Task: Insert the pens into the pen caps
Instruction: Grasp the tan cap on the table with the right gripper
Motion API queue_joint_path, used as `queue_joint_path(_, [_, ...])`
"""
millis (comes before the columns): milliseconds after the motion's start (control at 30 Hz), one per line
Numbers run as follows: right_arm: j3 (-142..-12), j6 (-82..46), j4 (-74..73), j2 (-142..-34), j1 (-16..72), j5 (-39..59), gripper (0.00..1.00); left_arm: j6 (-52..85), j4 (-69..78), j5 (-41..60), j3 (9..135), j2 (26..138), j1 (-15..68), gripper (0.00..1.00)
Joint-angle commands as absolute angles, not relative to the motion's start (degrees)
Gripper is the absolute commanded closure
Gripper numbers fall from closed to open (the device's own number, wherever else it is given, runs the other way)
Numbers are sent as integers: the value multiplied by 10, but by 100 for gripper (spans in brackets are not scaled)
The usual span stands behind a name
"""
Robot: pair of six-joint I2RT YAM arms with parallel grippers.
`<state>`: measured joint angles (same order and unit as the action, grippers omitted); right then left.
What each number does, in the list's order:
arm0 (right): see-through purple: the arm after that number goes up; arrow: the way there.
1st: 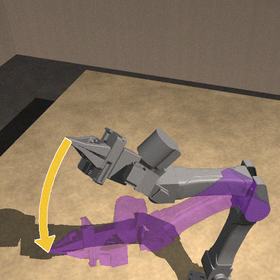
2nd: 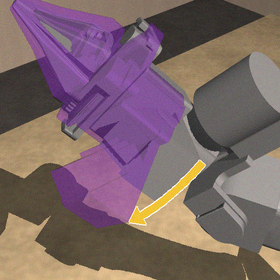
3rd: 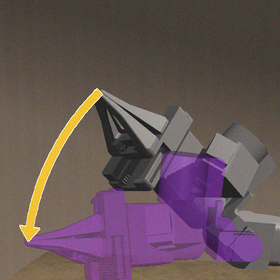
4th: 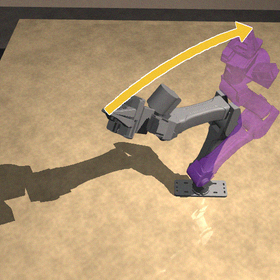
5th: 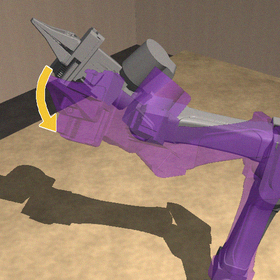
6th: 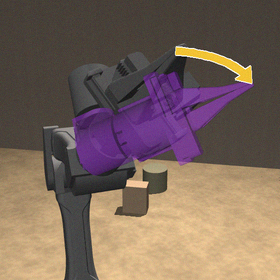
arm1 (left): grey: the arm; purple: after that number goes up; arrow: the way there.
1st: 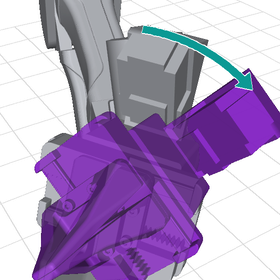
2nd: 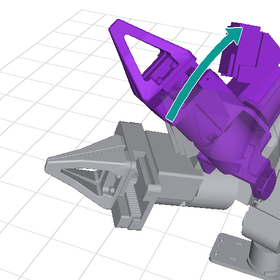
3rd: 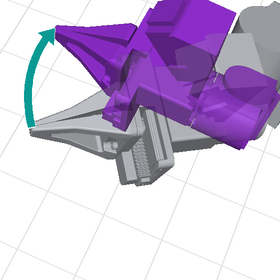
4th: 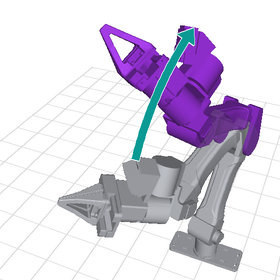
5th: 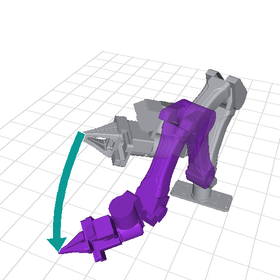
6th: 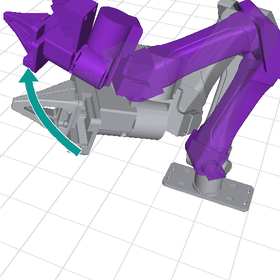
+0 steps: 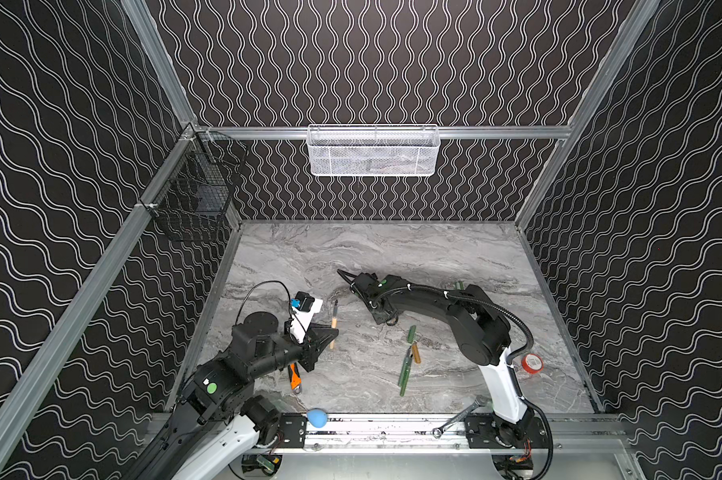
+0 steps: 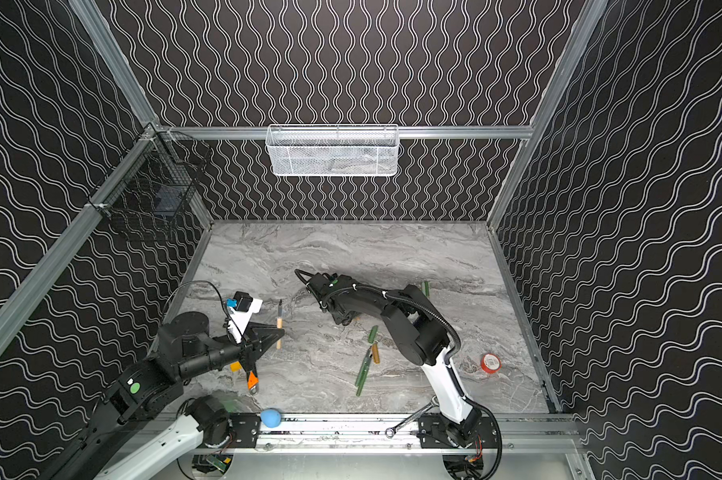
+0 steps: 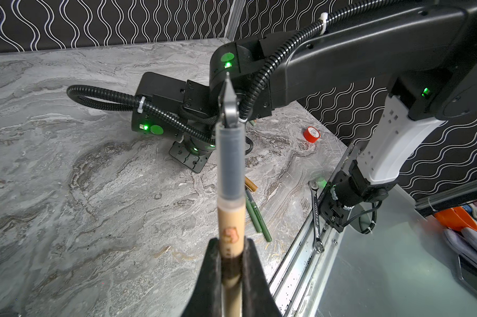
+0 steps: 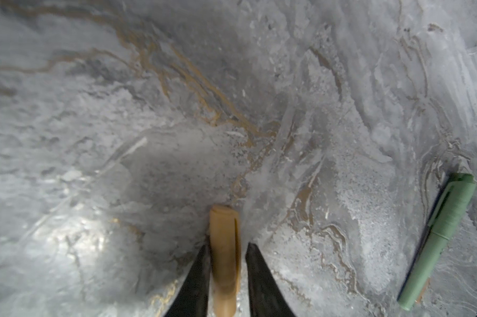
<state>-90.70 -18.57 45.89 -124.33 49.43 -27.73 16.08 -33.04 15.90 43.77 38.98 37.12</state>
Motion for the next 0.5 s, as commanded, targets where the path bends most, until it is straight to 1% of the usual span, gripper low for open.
queue_joint_path(0, [-891, -185, 475, -1243, 495, -229, 77, 150, -306, 167, 436, 389, 369, 100])
queue_joint_path(133, [-887, -187, 467, -1243, 494, -210, 80, 150, -306, 167, 436, 388, 369, 100])
queue_joint_path(267, [-881, -188, 460, -1242, 494, -196, 88, 150, -307, 167, 436, 386, 369, 100])
queue_joint_path(467, [-851, -195, 425, -1203, 477, -159, 90, 150, -305, 171, 436, 387, 369, 100])
